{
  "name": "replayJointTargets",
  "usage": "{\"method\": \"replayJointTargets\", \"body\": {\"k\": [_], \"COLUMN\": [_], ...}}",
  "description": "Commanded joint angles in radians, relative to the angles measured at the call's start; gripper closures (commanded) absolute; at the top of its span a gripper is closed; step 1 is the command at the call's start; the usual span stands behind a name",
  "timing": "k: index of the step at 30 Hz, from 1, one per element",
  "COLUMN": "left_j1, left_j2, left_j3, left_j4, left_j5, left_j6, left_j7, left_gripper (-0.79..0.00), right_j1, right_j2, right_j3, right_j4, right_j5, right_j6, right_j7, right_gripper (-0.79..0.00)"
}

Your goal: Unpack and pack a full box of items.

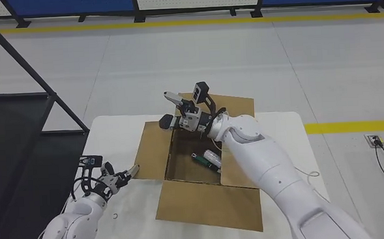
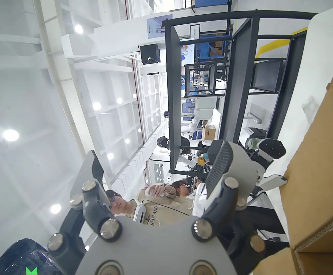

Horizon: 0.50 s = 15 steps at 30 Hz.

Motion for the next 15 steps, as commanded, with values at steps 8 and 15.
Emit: {"method": "replayJointTargets", "body": {"k": [8,15], "left_j1": [0.014,0.036], "left_j2": [0.005,0.009], "left_j3": [-0.028,-0.054], "left_j4": [0.0,-0.048], "left_j5": [0.004,-0.019], "left_j6": [0.002,-0.021], "left_j7": [-0.001,0.01], "left_gripper": [-0.785,-0.785], "right_j1": [-0.021,-0.032], "right_j2": [0.01,0.014], "right_j3": [0.029,0.043], "right_j4": [-0.037,-0.06], "right_j5": [-0.034,-0.058], "right_j6": [0.023,0.047], "right_j7": [-0.002,-0.001], "right_gripper": [-0.785,-0.785]}}
